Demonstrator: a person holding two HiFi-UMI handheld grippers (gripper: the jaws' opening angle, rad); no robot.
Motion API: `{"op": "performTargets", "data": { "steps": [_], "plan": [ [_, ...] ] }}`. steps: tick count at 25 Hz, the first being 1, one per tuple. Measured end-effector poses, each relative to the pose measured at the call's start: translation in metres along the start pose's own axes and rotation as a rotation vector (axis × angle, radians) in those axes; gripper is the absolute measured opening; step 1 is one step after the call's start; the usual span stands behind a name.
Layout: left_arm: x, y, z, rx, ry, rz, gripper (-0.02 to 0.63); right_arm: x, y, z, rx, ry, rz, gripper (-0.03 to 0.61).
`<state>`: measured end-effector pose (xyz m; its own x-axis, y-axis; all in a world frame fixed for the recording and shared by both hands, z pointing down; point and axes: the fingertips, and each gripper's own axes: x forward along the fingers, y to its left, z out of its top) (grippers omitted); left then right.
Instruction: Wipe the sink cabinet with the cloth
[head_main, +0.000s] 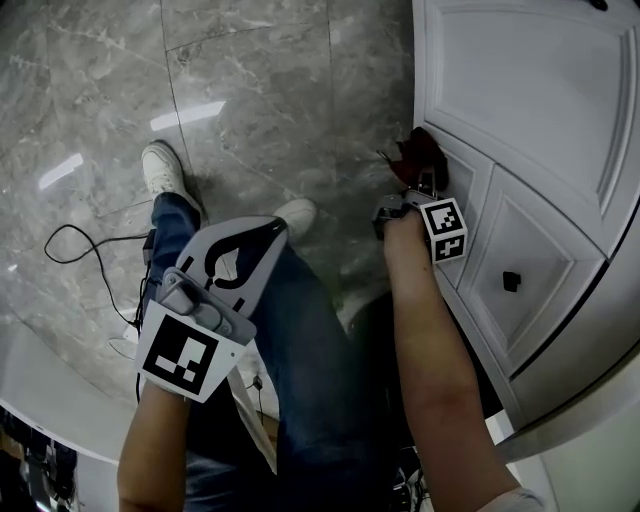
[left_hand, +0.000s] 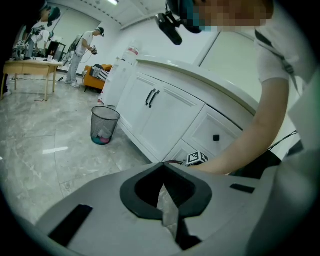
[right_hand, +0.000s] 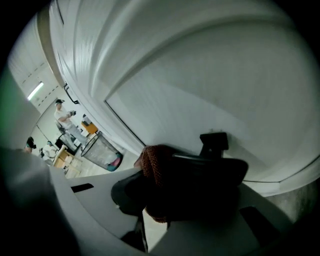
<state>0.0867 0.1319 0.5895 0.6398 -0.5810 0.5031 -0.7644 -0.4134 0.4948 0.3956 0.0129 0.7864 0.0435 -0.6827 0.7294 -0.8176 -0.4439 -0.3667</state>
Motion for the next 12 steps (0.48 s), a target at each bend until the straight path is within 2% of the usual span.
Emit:
{"op": "performTargets", "data": {
  "steps": [4, 12],
  "plan": [
    [-0.002, -0.004, -0.011, -0.007, 0.021, -0.01, 0.011, -0.004, -0.004, -0.001, -0.011, -0.016, 0.019, 0.078],
    [-0.002, -0.02, -0.021, 0.019, 0.07, -0.061, 0.011, -0.033, -0.042, -0.009, 0.039, -0.03, -0.04, 0.078]
  ]
}}
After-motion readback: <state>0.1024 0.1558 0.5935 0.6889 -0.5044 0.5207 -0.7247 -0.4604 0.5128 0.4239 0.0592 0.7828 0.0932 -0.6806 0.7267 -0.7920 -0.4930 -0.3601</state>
